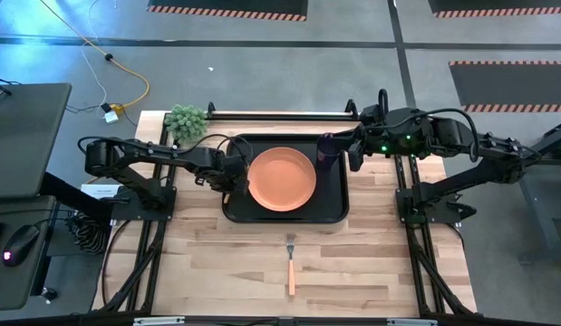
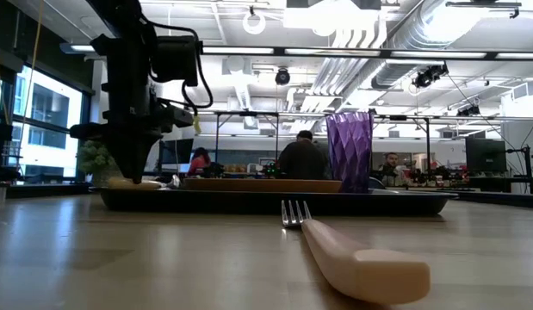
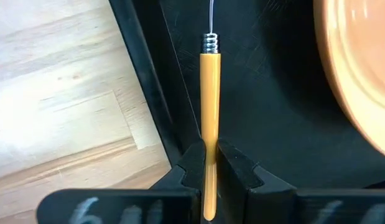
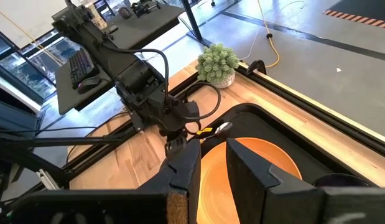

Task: Pick and place plate/cup/fork/spoon on tray
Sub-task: Put the yellow spoon to the left side of the orange plate on the black serving tray

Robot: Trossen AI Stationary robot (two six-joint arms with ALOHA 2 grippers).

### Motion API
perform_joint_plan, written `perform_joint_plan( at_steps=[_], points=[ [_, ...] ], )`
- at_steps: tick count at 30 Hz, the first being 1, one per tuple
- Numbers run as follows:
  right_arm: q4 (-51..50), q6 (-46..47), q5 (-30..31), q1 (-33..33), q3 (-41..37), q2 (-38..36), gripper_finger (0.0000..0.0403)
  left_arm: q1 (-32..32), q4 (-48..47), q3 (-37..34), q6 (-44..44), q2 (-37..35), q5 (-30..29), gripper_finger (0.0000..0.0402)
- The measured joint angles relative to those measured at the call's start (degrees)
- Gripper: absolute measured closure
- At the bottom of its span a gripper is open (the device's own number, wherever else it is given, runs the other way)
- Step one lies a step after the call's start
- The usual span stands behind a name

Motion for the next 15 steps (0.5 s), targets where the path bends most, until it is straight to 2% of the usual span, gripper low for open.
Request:
perform_joint_plan(
  at_steps=[15],
  points=[
    [0.2, 0.0, 0.0, 0.0, 0.0, 0.0, 0.0336, 0.1, 1.9, 0.3, 0.7, 0.0, 0.0, 0.0385]
  ],
)
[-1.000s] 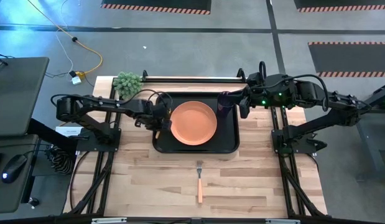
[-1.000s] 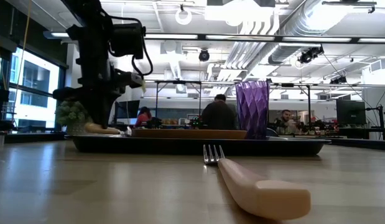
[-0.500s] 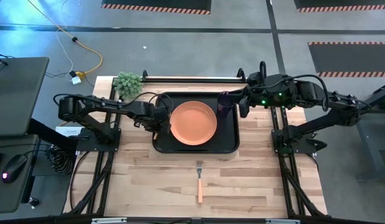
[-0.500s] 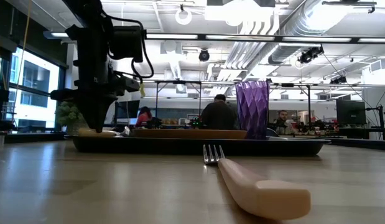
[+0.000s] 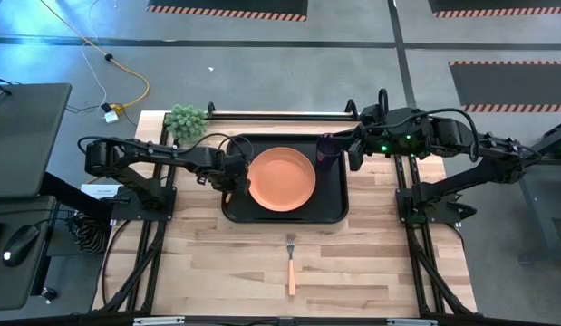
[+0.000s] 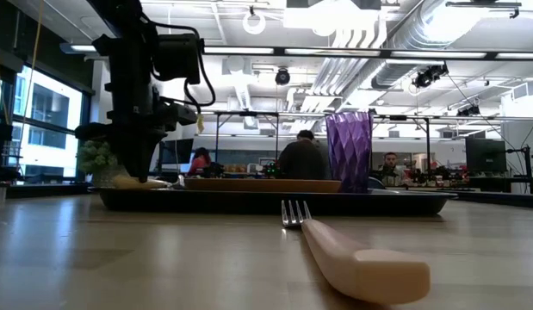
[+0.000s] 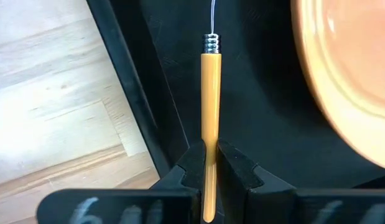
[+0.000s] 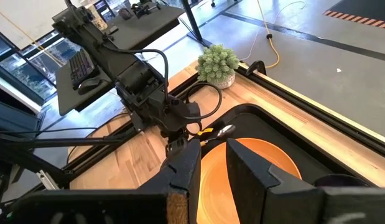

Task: Pick and place plate/cup/fork/spoon on tray
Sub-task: Put the yellow spoon to the left side of the orange plate on the black serving tray

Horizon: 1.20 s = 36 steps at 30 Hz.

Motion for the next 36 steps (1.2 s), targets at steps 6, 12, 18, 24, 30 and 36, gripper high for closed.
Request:
perform_joint_plan(
  at_steps=[6, 12, 18, 24, 30, 36],
  points=[
    [0.0, 0.3, 0.0, 0.0, 0.0, 0.0, 0.0336, 0.5, -1.6, 0.0, -0.2, 0.0, -1.1, 0.0385],
    [0.0, 0.2, 0.0, 0.0, 0.0, 0.0, 0.0336, 1.6, -2.1, 1.0, 1.0, 0.0, 0.1, 0.0385],
    [-0.1, 0.0, 0.0, 0.0, 0.0, 0.0, 0.0336, 2.8, -7.1, 4.3, 3.9, 0.0, -2.2, 0.0385],
    [-1.0, 0.0, 0.0, 0.0, 0.0, 0.0, 0.0336, 3.0, -8.0, 4.7, 4.5, 0.2, -3.9, 0.0385],
    [-1.2, 0.0, 0.0, 0.0, 0.0, 0.0, 0.0336, 3.0, -7.6, 4.7, 4.5, 3.1, -3.2, 0.0385],
    [-1.2, 0.0, 0.0, 0.0, 0.0, 0.0, 0.0336, 3.0, -8.7, 6.7, 6.0, 4.1, -2.3, 0.0385]
  ],
)
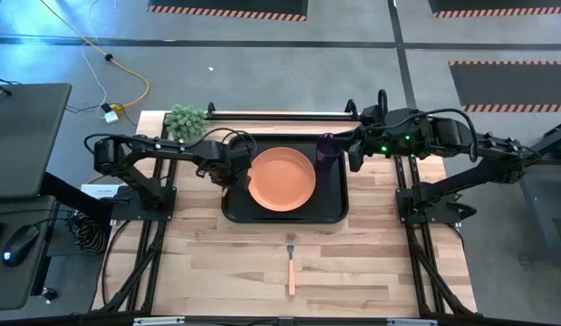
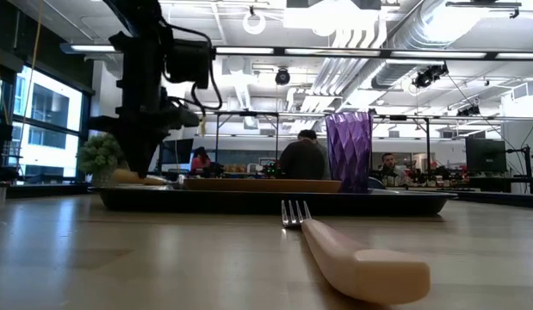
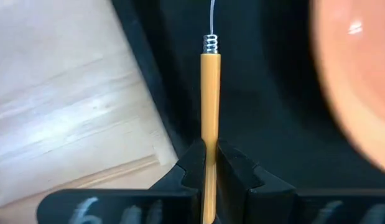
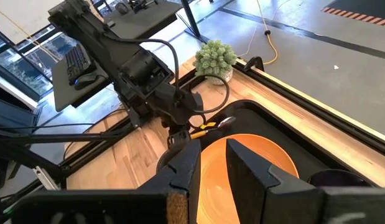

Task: Pick and place plate/cup/fork/spoon on tray
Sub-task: Put the yellow spoon to the left side of the orange plate on the black serving tray

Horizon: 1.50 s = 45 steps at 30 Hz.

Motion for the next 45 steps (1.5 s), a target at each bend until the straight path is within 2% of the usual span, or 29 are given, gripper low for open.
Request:
perform_joint_plan(
  at_steps=[6, 13, 20, 34, 45],
  points=[
    [-0.4, 0.0, 0.0, 0.0, 0.0, 0.0, 0.0336, 0.0, -3.3, 5.2, 4.4, 0.9, -3.3, 0.0385],
    [-0.9, 0.0, 0.0, 0.0, 0.0, 0.0, 0.0336, 0.2, -10.8, 8.3, 6.1, 5.1, -3.7, 0.0385],
    [-1.0, 0.0, 0.0, 0.0, 0.0, 0.0, 0.0336, 0.2, -10.8, 11.7, 7.0, 8.9, -3.7, 0.0385],
    [-1.3, 0.0, 0.0, 0.0, 0.0, 0.0, 0.0336, -0.5, -12.2, 12.4, 9.0, 13.5, -4.1, 0.0385],
    [-1.7, -0.5, 0.0, 0.0, 0.0, 0.0, 0.0336, -2.4, -12.5, 13.5, 11.0, 14.0, -7.3, 0.0385]
  ],
)
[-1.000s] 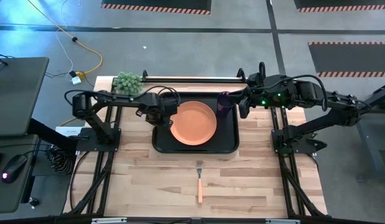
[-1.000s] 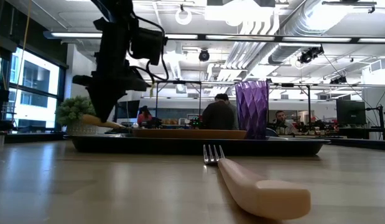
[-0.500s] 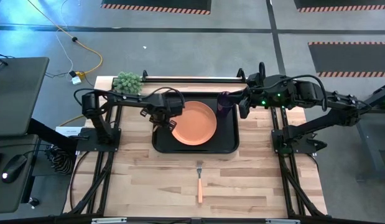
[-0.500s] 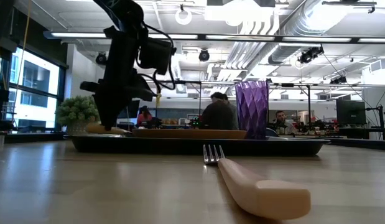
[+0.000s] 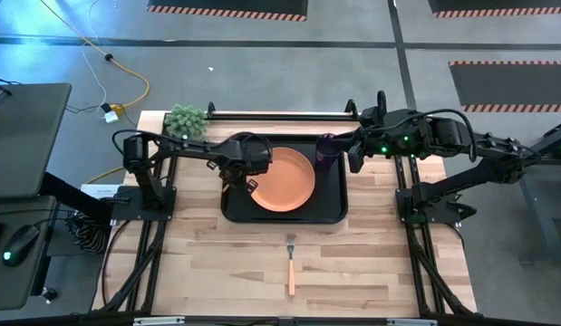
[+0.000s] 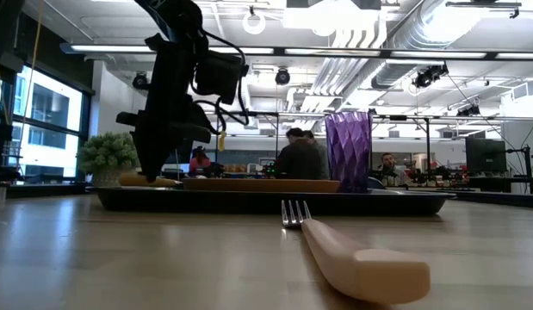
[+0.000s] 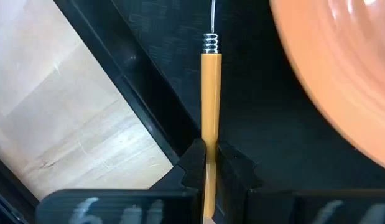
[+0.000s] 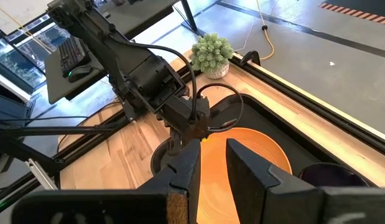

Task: Pick and place plate/cup/fork/spoon on tray
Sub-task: Put the yellow spoon to the left side of the orange plate on the black serving tray

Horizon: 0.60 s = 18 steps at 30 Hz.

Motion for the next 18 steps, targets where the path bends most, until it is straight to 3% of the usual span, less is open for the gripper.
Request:
perform_joint_plan(
  at_steps=[8, 18],
  points=[
    [-1.8, 0.5, 0.0, 0.0, 0.0, 0.0, 0.0336, 0.1, -0.2, 0.2, 1.1, 0.0, 0.2, 0.0384],
    [-2.4, 0.6, 0.0, 0.0, 0.0, 0.0, 0.0336, 0.1, 0.0, 0.2, 2.0, 0.0, 2.0, 0.0354]
  ],
)
